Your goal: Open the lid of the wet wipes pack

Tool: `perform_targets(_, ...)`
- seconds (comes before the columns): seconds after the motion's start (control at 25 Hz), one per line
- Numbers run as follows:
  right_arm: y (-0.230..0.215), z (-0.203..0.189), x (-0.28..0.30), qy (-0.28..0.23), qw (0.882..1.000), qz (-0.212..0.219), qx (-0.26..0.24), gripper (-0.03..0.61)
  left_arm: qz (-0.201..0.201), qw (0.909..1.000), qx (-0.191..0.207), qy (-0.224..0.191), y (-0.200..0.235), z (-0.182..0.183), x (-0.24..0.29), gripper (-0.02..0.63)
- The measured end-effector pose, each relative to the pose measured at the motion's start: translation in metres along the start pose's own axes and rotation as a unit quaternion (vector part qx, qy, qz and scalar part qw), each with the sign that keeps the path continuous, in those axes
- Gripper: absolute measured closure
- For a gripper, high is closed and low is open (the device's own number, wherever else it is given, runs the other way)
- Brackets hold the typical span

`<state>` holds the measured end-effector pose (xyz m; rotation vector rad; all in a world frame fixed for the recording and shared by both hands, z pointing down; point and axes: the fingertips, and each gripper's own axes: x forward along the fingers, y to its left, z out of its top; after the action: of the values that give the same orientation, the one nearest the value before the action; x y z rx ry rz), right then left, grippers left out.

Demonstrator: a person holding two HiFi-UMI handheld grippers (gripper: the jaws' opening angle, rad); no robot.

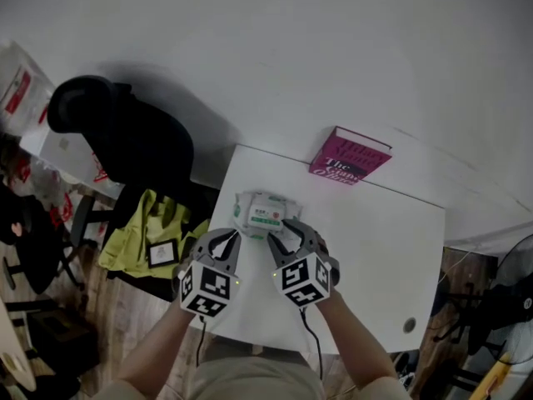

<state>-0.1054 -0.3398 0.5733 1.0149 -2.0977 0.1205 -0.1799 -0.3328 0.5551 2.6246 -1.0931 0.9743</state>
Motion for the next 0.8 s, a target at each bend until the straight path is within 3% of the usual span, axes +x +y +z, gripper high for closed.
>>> perform_targets(0.36, 0.014, -0.039, 0.056, 0.046, 0.998, 0.018, -0.045, 0.405, -0.032, 0.9966, -0.028, 0.071, 0.0, -0.064, 0.074, 0.588)
perform_targets(0.48, 0.017, -0.049, 0.07, 0.062, 0.994, 0.012, -0.094, 0.405, -0.037, 0.9956, -0.047, 0.072, 0.002, -0.076, 0.088, 0.588)
perform_targets(0.8, 0.027, -0.057, 0.091, 0.079, 0.984, 0.023, -0.158, 0.433, -0.043, 0.9925, -0.06, 0.097, -0.003, -0.098, 0.111, 0.588)
